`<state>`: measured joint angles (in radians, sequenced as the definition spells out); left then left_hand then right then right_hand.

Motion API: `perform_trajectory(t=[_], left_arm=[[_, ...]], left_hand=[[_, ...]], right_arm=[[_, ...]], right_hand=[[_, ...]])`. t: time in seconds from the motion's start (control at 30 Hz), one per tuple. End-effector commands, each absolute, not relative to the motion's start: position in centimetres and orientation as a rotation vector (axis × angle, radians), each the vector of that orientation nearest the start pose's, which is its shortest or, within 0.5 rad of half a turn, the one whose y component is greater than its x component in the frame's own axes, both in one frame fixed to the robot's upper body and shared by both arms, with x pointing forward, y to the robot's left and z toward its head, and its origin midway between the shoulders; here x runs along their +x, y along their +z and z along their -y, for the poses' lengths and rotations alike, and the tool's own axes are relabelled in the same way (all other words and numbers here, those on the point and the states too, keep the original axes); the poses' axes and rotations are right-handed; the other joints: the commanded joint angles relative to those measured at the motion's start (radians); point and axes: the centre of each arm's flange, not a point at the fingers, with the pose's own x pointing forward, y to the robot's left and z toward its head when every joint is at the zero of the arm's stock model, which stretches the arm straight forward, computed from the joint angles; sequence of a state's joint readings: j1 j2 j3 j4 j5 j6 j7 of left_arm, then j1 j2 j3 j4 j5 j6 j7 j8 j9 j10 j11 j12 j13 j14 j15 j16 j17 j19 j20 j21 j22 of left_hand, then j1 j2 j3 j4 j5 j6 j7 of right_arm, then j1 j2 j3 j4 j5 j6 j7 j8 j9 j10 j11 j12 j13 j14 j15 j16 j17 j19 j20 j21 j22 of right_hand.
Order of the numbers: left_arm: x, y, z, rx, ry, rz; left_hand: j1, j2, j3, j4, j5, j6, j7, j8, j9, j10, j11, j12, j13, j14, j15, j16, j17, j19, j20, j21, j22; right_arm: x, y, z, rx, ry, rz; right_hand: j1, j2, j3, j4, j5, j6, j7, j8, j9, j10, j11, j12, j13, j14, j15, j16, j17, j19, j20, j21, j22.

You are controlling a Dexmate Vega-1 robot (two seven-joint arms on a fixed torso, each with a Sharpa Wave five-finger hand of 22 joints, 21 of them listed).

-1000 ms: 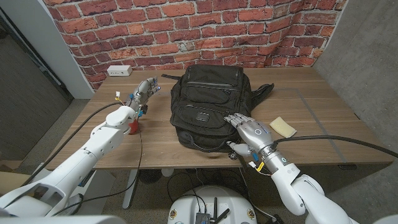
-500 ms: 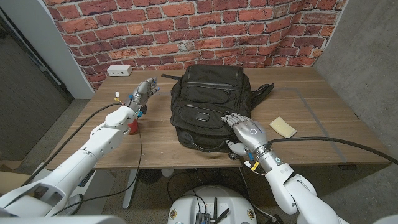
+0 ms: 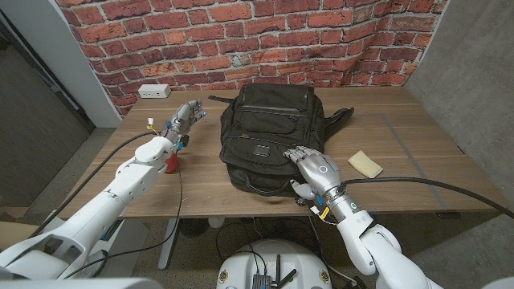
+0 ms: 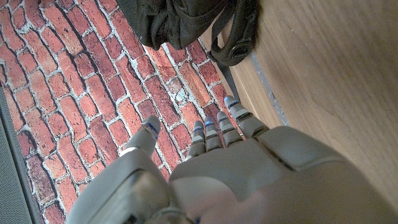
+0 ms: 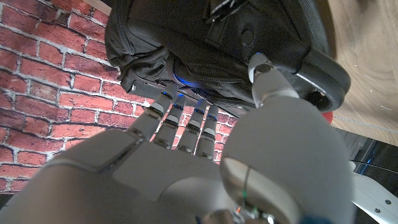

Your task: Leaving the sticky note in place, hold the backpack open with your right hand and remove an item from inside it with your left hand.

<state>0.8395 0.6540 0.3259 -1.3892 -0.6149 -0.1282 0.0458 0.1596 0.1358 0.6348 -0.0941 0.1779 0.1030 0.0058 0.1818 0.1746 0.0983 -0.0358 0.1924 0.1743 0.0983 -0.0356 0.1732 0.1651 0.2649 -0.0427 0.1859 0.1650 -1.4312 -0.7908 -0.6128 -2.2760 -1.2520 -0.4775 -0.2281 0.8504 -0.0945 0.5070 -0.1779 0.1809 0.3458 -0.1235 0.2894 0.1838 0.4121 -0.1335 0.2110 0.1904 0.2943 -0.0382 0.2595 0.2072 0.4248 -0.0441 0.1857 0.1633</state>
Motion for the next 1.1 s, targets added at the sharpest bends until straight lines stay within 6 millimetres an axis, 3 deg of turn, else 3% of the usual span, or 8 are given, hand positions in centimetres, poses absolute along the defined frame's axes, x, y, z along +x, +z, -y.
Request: perform_trajectory(t=[0.03, 0.27, 0.83, 1.1], left_arm=[[64.2, -0.3, -35.1, 0.090, -0.083, 0.527], [64.0, -0.8, -35.1, 0.083, -0.082, 0.524], [63.6, -2.0, -35.3, 0.060, -0.067, 0.520], [63.7, -2.2, -35.3, 0.058, -0.064, 0.515]], left_hand=[[-0.011, 0.016, 0.004, 0.000, 0.000, 0.010, -0.006, 0.001, 0.001, 0.006, 0.002, -0.002, 0.002, 0.006, -0.007, 0.002, 0.003, 0.008, -0.046, 0.005, 0.005], [-0.013, 0.016, 0.006, 0.000, 0.000, 0.014, -0.005, 0.002, 0.001, 0.007, 0.000, -0.002, 0.002, 0.006, -0.006, 0.002, 0.003, 0.008, -0.046, 0.006, 0.005], [-0.016, 0.016, 0.009, -0.002, 0.000, 0.015, -0.004, 0.002, 0.001, 0.009, 0.001, -0.001, 0.002, 0.006, -0.007, 0.002, 0.003, 0.009, -0.046, 0.006, 0.005], [-0.017, 0.016, 0.011, -0.002, 0.000, 0.016, -0.004, 0.002, 0.001, 0.009, 0.003, -0.001, 0.002, 0.006, -0.006, 0.002, 0.003, 0.008, -0.046, 0.005, 0.005]], right_arm=[[41.3, -12.3, 13.0, -1.599, -0.219, 0.882], [41.4, -12.0, 12.9, -1.587, -0.223, 0.897], [41.5, -11.1, 12.9, -1.569, -0.231, 0.916], [41.4, -11.0, 12.9, -1.561, -0.227, 0.933]], right_hand=[[0.011, 0.000, -0.004, 0.010, -0.001, 0.031, -0.001, 0.012, 0.003, 0.026, -0.002, 0.008, 0.002, 0.023, -0.109, 0.009, 0.001, 0.012, -0.047, 0.009, 0.003], [0.006, 0.015, -0.022, 0.020, 0.000, 0.091, -0.005, 0.025, 0.003, 0.092, -0.009, 0.016, 0.001, 0.065, -0.127, 0.024, 0.003, 0.038, -0.063, 0.013, 0.003], [0.004, 0.039, -0.037, 0.026, 0.003, 0.149, -0.006, 0.036, 0.003, 0.138, -0.009, 0.016, 0.001, 0.110, -0.139, 0.041, 0.006, 0.063, -0.065, 0.015, 0.004], [-0.011, 0.066, -0.057, 0.035, 0.005, 0.196, -0.010, 0.040, 0.000, 0.195, -0.002, 0.022, 0.002, 0.156, -0.150, 0.063, 0.015, 0.096, -0.075, 0.020, 0.005]])
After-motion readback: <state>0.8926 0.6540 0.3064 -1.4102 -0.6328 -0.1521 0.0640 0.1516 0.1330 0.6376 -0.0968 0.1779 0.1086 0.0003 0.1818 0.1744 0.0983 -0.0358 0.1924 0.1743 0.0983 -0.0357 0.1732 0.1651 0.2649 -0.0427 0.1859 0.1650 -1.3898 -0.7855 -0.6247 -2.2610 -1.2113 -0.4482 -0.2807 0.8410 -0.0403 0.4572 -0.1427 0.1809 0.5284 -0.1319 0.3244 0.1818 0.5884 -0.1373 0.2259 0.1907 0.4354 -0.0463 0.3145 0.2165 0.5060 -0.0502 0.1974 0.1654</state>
